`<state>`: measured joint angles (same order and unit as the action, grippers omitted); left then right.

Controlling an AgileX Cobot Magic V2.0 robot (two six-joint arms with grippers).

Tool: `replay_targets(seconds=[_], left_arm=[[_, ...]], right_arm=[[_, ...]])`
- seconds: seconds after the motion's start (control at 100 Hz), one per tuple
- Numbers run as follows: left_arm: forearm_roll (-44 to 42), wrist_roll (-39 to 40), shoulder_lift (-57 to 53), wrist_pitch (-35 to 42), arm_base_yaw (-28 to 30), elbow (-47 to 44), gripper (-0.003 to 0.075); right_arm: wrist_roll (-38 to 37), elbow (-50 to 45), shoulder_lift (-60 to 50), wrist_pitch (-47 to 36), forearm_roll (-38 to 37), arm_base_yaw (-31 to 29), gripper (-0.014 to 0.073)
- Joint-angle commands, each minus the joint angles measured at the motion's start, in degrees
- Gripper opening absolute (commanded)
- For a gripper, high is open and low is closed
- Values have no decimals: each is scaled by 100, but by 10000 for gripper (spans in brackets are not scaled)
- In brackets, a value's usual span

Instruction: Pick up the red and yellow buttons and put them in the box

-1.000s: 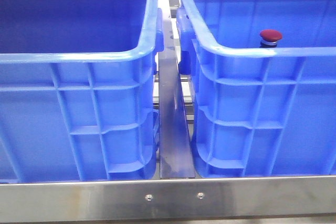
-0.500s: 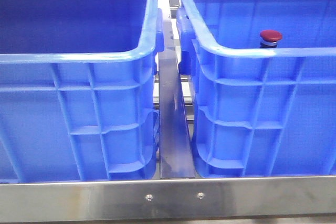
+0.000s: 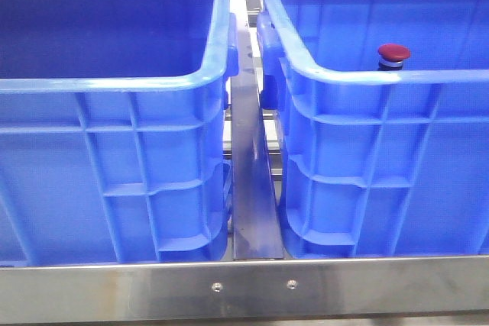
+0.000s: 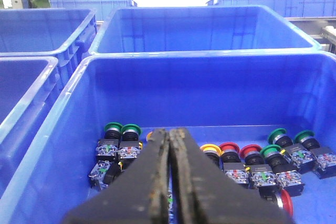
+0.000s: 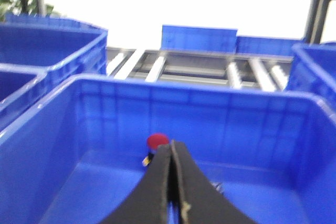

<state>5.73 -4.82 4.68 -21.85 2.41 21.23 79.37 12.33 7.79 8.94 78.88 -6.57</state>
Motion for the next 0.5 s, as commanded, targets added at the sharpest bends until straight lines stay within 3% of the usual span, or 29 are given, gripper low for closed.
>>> replay_targets(seconds=[0.0, 0.49], left_arm=[[19, 16, -3, 409, 12, 67, -20], [19, 16, -3, 409, 12, 63, -20]], right_arm=[[39, 131, -55, -191, 78, -52, -69], [39, 131, -56, -176, 108, -52, -69]])
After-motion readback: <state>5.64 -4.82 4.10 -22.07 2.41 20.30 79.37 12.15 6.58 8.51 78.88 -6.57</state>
